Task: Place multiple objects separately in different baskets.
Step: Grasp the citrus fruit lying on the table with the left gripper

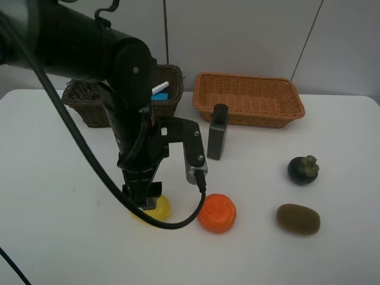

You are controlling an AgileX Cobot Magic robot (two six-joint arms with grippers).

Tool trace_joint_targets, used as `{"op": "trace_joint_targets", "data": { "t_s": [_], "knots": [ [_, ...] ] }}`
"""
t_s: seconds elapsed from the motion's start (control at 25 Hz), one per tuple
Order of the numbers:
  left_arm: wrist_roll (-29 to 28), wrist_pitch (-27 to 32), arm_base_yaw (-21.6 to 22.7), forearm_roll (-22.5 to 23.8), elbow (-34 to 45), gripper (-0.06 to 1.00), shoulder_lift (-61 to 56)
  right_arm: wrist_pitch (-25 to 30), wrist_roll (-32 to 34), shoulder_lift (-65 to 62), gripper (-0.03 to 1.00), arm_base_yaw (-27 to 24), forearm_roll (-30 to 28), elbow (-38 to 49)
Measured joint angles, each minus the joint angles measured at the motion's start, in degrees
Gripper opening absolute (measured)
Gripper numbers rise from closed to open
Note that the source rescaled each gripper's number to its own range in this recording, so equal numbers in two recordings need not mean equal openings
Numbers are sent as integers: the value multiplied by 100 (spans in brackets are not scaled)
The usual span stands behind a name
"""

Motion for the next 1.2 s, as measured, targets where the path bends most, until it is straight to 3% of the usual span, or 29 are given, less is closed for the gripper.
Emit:
{"op": "trace_joint_targets", "data": {
  "t_s": [0.44, 1.2],
  "knots": [
    [416, -233, 0, -12, 6, 100, 809, 0, 0, 0, 100, 0, 0, 0],
    [471, -374, 0, -123, -13, 97, 1256, 0, 0, 0, 100, 0, 0, 0]
  ]
}}
